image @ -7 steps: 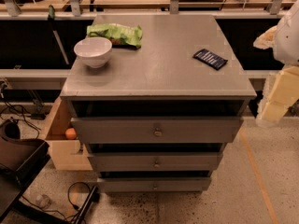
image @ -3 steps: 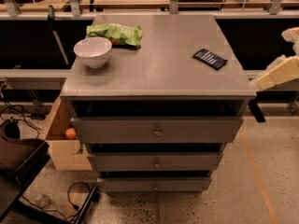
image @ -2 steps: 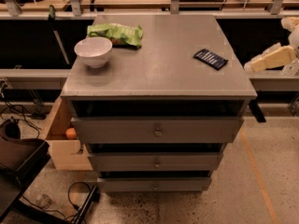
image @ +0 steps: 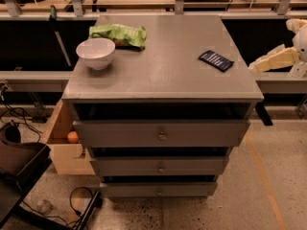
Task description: Place rxbar blueberry into white bowl
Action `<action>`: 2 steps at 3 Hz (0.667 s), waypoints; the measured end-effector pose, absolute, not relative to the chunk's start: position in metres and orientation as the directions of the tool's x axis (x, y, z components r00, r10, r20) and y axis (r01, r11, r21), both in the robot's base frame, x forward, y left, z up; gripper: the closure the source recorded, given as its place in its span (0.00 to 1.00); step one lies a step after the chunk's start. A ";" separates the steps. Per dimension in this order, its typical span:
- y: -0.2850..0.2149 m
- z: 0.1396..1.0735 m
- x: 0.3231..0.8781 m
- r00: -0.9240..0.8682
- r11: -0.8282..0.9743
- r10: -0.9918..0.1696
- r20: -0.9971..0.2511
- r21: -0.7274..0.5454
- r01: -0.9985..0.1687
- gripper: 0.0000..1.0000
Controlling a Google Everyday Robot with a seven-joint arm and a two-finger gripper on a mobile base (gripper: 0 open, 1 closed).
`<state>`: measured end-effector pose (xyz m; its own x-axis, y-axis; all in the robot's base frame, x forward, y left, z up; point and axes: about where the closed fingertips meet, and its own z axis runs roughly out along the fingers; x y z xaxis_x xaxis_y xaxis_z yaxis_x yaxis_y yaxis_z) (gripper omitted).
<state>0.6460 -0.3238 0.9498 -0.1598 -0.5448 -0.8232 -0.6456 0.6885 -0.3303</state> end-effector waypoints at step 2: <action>-0.281 0.917 0.711 -0.172 0.685 -0.404 -0.898 -0.172 -0.708 0.00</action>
Offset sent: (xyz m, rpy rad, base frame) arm 0.1011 0.0649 -0.0422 0.2528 0.0752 0.1109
